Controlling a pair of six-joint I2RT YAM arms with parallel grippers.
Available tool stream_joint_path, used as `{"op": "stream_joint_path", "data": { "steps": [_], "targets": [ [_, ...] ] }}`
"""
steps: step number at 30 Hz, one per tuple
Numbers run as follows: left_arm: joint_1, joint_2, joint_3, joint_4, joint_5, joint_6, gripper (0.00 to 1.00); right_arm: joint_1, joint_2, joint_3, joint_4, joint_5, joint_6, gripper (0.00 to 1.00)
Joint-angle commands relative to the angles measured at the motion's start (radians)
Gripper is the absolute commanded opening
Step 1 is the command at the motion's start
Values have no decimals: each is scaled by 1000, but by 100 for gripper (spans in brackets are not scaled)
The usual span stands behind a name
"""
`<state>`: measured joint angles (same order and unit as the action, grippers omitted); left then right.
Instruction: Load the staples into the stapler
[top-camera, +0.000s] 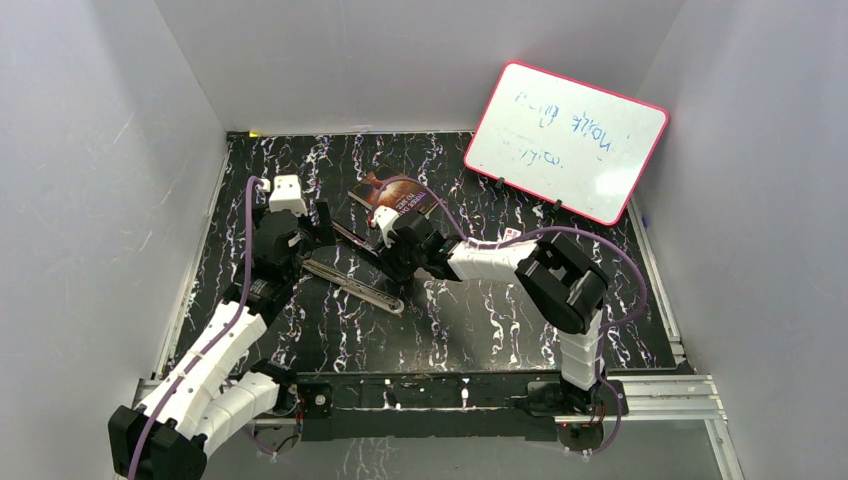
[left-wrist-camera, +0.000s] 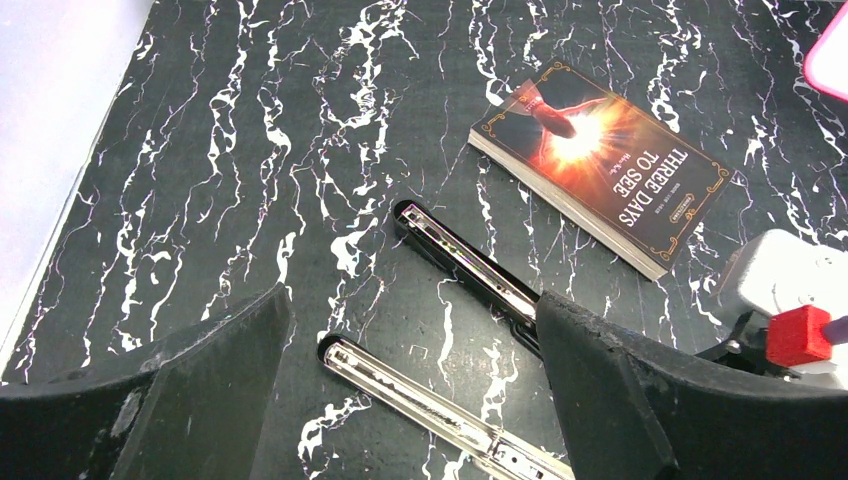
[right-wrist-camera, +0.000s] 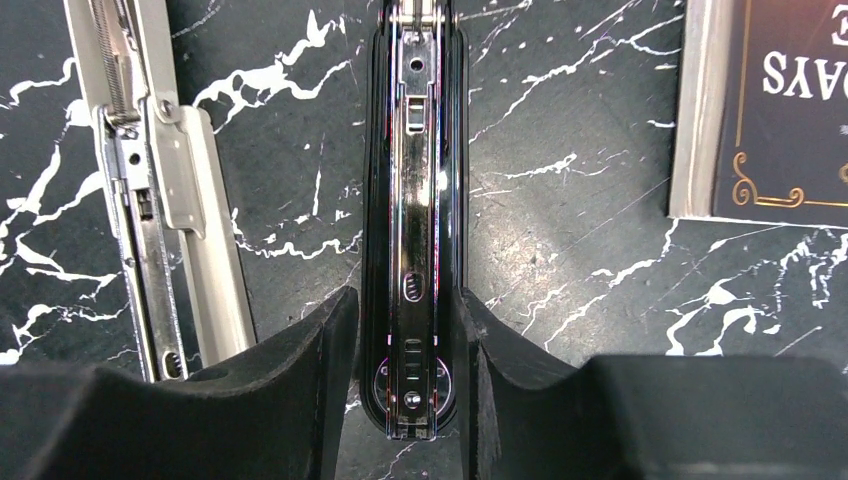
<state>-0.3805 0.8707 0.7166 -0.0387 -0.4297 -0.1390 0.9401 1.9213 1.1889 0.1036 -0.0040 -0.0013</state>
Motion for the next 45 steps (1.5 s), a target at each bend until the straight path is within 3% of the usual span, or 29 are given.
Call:
{"op": "stream_joint_path", "data": {
  "steps": [1,12,19,21,26,28,35,40,45],
  "targets": [
    [7,-1,10,5,-4,-1,92,-2,13,47,17,-11,12,46],
    [8,1,11,3,-5,4,92,-3,27,29,36,-53,-7,9],
    [8,3,11,5,-3,4,92,-2,34,31,23,-64,-34,5],
    [8,3,12,3,-1,5,92,-2,32,28,24,-58,-37,8],
    [7,-1,12,3,-3,6,92,-4,-3,22,36,-59,-26,41],
    [8,-2,11,3,-3,6,92,-4,-32,17,43,-56,-21,47],
    [9,0,12,3,4,3,92,-69,-217,-132,215,-35,92,51],
    [9,-1,13,7,2,4,93,-113,-399,-319,322,283,175,54],
    [9,-2,13,7,3,3,93,-282,-539,-423,179,487,370,55]
  ]
}}
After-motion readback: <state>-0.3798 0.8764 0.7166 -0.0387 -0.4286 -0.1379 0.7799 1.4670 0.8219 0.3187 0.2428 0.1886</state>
